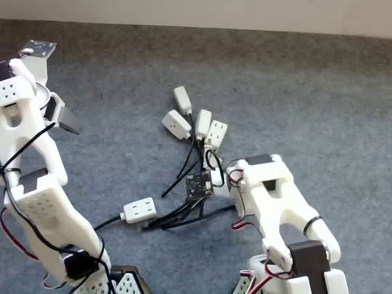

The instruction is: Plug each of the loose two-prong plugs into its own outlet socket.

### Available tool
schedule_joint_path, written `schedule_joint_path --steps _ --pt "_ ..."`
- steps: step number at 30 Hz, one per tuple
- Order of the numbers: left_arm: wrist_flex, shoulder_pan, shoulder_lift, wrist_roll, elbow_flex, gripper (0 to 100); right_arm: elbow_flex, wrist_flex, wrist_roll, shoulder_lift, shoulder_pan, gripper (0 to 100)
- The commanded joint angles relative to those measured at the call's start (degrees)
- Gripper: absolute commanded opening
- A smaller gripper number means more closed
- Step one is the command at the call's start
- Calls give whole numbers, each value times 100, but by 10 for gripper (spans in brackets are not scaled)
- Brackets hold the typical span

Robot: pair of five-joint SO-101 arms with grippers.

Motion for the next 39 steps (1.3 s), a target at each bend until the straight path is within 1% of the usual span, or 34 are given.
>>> schedule_joint_path --steps 1,4,5,7,8,9,11,14,16,20,22,25,29,32,35,39 --pt "35 -13 -48 -26 -198 309 242 -462 -167 48 -84 98" --pt "35 4 -48 -26 -198 309 418 -479 -167 48 -84 95" --pt "35 4 -48 -26 -207 309 497 -479 -167 48 -84 80" --pt "35 4 -66 -26 -215 309 593 -497 -176 48 -84 2" --pt "35 13 -66 -26 -224 309 629 -497 -281 48 -84 5" --pt "35 13 -66 -26 -224 309 620 -497 -536 13 -84 13" --pt "0 84 -101 -26 -242 309 514 -505 -1354 -13 -84 4" --pt "193 207 -251 -79 -637 309 -127 -444 -2637 -13 -66 5" --pt "316 303 -488 -105 -892 309 -629 -198 -3367 -92 -57 5" --pt "325 558 -1341 123 -1147 309 -1657 505 -4422 -585 -57 5" --pt "343 725 -1877 141 -1059 309 -2193 954 -4774 -840 -66 5" --pt "352 1015 -2703 149 -585 309 -2993 1789 -5046 -1068 -92 5" --pt "343 1385 -3811 149 391 309 -3943 2853 -5433 -1244 -101 5" --pt "325 1631 -4664 299 1165 309 -4532 3521 -5899 -1385 -365 5" --pt "325 1912 -5508 334 2009 309 -5068 3749 -6514 -1516 -629 5" --pt "202 2141 -6703 334 3468 312 -5657 3714 -7516 -1516 -716 5"
